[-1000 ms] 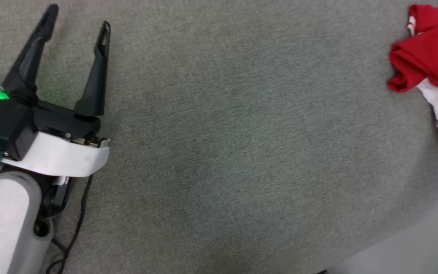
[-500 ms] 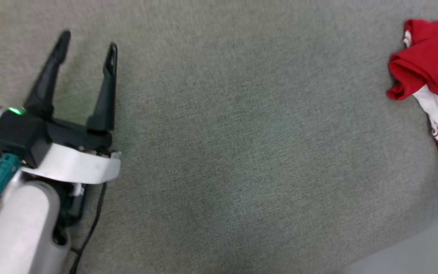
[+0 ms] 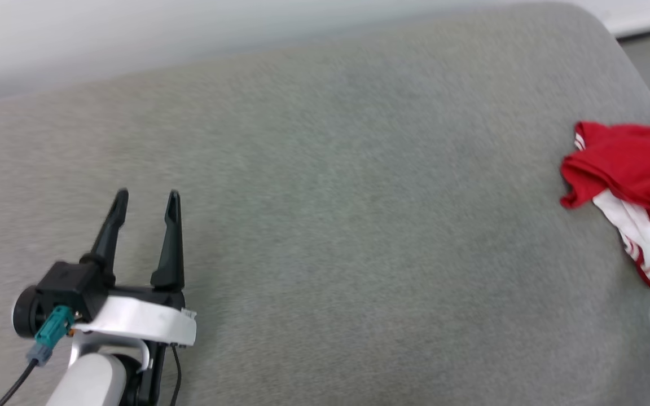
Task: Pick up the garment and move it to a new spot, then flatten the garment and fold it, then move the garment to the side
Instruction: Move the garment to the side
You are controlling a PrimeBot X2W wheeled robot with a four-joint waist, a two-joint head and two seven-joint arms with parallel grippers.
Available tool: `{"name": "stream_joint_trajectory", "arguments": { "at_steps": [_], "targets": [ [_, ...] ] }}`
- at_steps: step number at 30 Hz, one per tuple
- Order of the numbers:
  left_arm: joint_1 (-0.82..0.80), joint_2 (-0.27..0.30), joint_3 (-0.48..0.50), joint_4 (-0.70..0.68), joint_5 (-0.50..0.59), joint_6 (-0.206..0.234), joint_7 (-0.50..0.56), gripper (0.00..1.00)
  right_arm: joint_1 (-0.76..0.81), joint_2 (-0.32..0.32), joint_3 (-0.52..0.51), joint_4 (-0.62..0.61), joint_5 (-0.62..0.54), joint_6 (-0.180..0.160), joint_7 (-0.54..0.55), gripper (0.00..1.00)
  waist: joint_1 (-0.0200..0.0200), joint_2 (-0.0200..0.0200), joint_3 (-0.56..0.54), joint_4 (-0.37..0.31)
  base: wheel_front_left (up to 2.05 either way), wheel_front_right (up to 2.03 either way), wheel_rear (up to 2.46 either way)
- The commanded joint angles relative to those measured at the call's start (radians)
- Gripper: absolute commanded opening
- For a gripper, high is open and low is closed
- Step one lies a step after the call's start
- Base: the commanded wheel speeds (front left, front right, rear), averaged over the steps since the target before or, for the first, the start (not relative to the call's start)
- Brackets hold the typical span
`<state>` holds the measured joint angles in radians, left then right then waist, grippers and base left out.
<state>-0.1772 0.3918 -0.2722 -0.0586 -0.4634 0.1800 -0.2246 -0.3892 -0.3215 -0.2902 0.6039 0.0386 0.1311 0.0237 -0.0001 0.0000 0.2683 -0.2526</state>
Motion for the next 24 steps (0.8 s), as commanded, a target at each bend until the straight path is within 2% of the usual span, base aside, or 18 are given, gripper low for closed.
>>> {"name": "stream_joint_trajectory", "arguments": {
  "at_steps": [1,6,11,18,24],
  "targets": [
    [0.024,-0.008,0.005,0.008,-0.005,0.007,-0.007,1.0,0.038,0.024,0.03,-0.037,0.013,-0.001,-0.003,1.0,0.0001,0.0,-0.086,0.079,0.0,0.0,0.0],
    [0.06,-0.02,0.005,0.042,-0.019,0.01,-0.014,1.0,0.15,0.111,0.124,-0.167,0.055,-0.001,-0.009,1.0,0.0001,0.0,-0.139,0.154,0.0,0.0,0.0],
    [0.095,-0.026,0.01,0.08,-0.028,0.021,-0.018,1.0,0.221,0.168,0.194,-0.297,0.083,-0.001,-0.033,1.0,0.0001,0.0,-0.193,0.216,0.0,0.0,0.0],
    [0.172,-0.014,0.011,0.115,-0.043,0.031,-0.011,1.0,0.352,0.228,0.217,-0.514,0.066,-0.001,-0.062,1.0,0.0001,0.0,-0.274,0.246,0.0,0.0,0.0],
    [0.218,-0.01,-0.003,0.116,-0.048,0.031,-0.002,1.0,0.491,0.257,0.209,-0.682,0.057,-0.001,-0.034,1.0,0.0001,0.0,-0.31,0.25,0.0,0.0,0.0]
  ]
}}
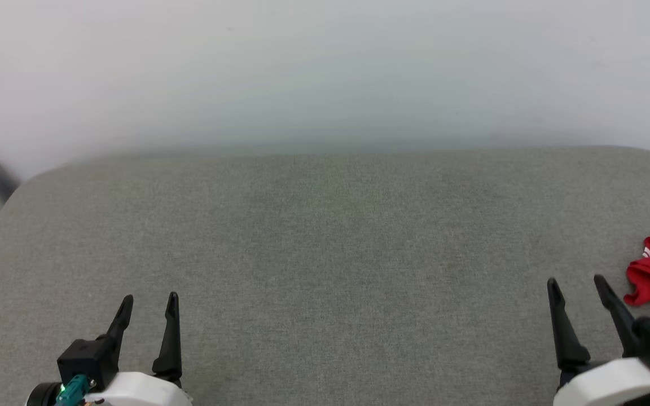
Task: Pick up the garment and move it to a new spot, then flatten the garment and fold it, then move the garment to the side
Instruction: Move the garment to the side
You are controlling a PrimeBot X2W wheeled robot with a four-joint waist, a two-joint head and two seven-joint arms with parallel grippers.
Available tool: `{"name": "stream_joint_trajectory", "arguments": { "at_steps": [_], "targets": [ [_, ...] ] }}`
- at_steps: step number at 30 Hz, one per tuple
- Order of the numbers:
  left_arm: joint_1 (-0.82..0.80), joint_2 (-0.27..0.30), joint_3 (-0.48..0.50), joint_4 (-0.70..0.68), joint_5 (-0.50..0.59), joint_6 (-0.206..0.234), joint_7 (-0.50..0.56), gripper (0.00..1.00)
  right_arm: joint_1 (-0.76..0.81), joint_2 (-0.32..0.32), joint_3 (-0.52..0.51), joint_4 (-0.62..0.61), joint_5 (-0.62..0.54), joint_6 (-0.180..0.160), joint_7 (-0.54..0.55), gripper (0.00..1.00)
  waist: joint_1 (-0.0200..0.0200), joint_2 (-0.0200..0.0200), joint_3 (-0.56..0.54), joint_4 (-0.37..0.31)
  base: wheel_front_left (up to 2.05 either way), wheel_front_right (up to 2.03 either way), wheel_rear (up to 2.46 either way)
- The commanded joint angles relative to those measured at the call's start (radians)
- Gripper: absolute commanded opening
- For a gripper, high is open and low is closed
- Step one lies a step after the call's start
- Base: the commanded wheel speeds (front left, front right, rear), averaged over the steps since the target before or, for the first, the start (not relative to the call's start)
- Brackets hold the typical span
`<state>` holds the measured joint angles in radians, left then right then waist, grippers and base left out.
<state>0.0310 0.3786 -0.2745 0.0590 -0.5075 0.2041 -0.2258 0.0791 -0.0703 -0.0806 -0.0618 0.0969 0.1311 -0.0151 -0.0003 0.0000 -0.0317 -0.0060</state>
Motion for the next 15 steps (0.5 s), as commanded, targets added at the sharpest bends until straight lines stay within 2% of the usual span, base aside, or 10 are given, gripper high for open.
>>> {"name": "stream_joint_trajectory", "arguments": {
  "at_steps": [1,6,15],
  "targets": [
    [0.018,0.005,-0.001,-0.001,-0.004,0.008,-0.001,1.0,0.041,0.01,0.0,-0.035,-0.004,-0.001,0.009,1.0,0.0003,0.0,-0.013,0.002,0.0,0.0,0.0],
    [0.032,0.007,-0.006,0.001,-0.003,0.01,-0.003,1.0,0.089,0.02,0.017,-0.097,-0.009,-0.001,0.034,1.0,0.0003,0.0,-0.015,-0.001,0.0,0.0,0.0],
    [0.017,0.004,-0.005,0.006,-0.001,0.004,-0.015,1.0,0.077,0.022,0.03,-0.122,-0.011,-0.001,0.056,1.0,0.0003,0.0,-0.007,0.001,0.0,0.0,0.0]
  ]
}}
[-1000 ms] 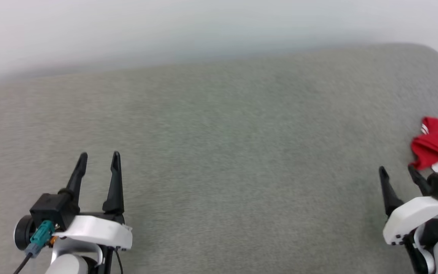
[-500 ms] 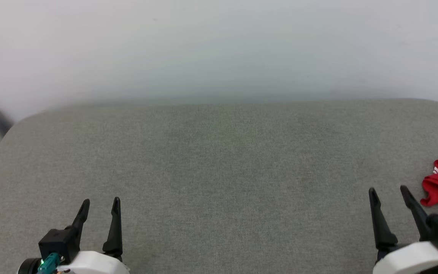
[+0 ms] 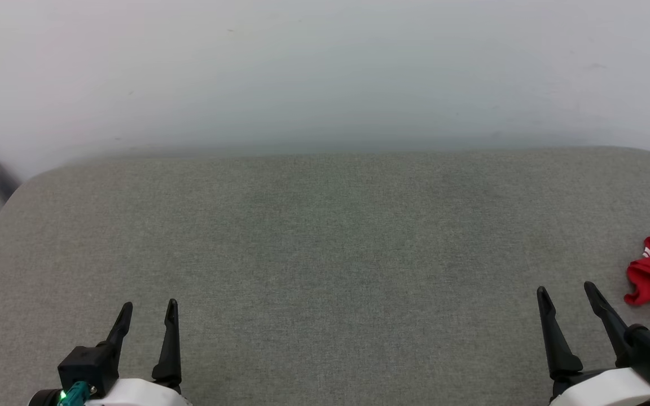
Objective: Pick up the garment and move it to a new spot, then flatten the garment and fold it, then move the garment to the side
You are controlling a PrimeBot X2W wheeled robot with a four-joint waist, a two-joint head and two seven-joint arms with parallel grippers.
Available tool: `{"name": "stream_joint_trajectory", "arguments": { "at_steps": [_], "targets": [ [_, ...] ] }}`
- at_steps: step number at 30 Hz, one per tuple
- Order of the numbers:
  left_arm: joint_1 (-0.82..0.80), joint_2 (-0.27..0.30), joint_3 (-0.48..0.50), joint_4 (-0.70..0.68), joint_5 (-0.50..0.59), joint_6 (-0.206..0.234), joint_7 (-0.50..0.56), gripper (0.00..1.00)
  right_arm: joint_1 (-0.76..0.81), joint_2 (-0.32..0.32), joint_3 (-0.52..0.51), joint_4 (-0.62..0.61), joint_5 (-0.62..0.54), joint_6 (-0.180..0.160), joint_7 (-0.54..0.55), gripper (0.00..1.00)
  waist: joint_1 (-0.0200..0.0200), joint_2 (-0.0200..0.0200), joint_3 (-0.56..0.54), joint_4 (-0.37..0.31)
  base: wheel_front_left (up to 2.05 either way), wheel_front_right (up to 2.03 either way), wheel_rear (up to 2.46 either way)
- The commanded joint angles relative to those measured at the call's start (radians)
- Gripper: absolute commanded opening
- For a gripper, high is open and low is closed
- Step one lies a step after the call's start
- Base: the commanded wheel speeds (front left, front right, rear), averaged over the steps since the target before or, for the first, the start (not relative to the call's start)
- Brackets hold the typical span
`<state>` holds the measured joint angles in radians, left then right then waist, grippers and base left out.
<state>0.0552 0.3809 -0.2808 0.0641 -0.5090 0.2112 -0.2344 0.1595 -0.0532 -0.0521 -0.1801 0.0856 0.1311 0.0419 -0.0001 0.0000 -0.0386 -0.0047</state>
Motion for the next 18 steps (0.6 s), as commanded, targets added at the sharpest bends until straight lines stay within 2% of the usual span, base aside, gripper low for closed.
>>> {"name": "stream_joint_trajectory", "arguments": {
  "at_steps": [1,11,12,15,18],
  "targets": [
    [-0.01,0.001,0.002,0.002,0.002,-0.004,-0.006,1.0,-0.005,0.005,0.001,-0.006,0.001,-0.001,0.001,1.0,0.0001,0.0,0.001,0.0,0.0,0.0,0.0],
    [-0.017,0.002,0.003,0.006,0.006,-0.007,-0.015,1.0,0.0,0.005,0.003,-0.01,0.023,-0.001,0.006,1.0,0.0001,0.0,-0.002,0.001,0.0,0.0,0.0],
    [-0.009,-0.002,0.001,0.007,0.003,-0.009,-0.012,0.0,0.0,0.0,0.003,-0.004,0.015,0.0,0.004,0.0,0.0001,0.0,-0.002,0.001,0.0,0.0,0.0],
    [0.01,-0.021,-0.009,0.032,0.002,-0.009,-0.009,0.0,0.01,0.001,0.004,0.025,0.014,0.0,0.004,0.0,0.0001,0.0,-0.002,0.001,0.0,0.0,0.0],
    [0.008,-0.034,0.003,0.036,-0.039,-0.02,0.003,0.0,0.006,-0.001,0.008,0.037,0.072,0.0,0.001,0.0,0.0001,0.0,-0.001,0.001,0.0,0.0,0.0]
  ]
}}
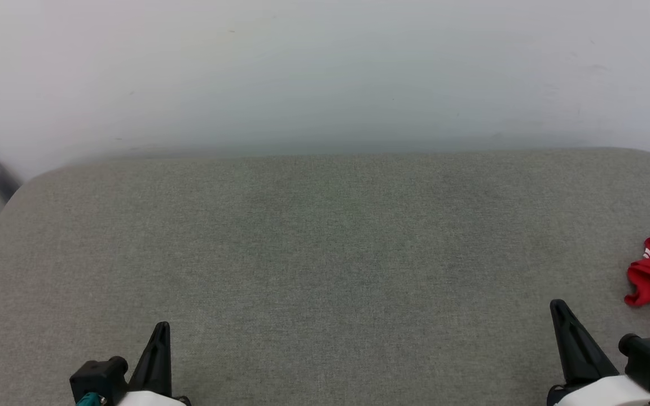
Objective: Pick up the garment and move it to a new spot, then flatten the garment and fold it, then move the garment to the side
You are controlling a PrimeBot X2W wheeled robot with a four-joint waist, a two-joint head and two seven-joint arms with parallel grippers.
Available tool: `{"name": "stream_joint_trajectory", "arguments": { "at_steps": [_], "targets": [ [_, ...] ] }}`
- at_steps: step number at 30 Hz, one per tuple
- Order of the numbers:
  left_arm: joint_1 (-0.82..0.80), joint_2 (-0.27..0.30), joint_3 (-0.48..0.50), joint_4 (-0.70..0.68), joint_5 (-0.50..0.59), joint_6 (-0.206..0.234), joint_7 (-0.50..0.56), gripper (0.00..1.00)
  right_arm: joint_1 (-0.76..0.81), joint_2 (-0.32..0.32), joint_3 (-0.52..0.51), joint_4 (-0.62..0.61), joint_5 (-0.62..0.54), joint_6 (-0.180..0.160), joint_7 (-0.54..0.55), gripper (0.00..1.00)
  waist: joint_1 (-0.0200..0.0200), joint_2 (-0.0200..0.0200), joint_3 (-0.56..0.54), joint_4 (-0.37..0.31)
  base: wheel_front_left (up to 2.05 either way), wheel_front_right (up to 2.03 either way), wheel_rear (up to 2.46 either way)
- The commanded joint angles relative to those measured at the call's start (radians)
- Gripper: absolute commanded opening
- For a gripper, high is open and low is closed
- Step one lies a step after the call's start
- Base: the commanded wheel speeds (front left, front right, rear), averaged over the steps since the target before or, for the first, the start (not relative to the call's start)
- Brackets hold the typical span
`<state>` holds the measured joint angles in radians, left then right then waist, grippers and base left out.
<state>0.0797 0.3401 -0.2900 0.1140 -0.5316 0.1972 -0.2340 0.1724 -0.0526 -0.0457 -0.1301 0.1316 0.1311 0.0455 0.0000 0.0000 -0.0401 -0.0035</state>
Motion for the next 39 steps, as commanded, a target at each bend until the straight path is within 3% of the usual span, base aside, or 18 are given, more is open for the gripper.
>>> {"name": "stream_joint_trajectory", "arguments": {
  "at_steps": [1,18,39],
  "targets": [
    [-0.019,0.003,0.018,-0.012,-0.033,-0.01,0.007,0.0,-0.011,-0.003,0.002,-0.008,0.049,0.0,-0.003,0.0,0.0,0.0,0.001,0.0,0.0,0.0,0.0],
    [-0.062,-0.057,0.099,0.025,-0.274,-0.083,0.079,0.0,-0.077,-0.021,0.009,0.08,0.392,0.0,-0.005,0.0,0.0,0.0,0.007,0.0,0.0,0.0,0.0],
    [-0.102,-0.119,0.183,0.055,-0.511,-0.155,0.152,0.0,-0.137,-0.03,0.007,0.163,0.722,0.0,0.0,0.0,0.0,0.0,0.014,0.001,0.0,0.0,0.0]
  ]
}}
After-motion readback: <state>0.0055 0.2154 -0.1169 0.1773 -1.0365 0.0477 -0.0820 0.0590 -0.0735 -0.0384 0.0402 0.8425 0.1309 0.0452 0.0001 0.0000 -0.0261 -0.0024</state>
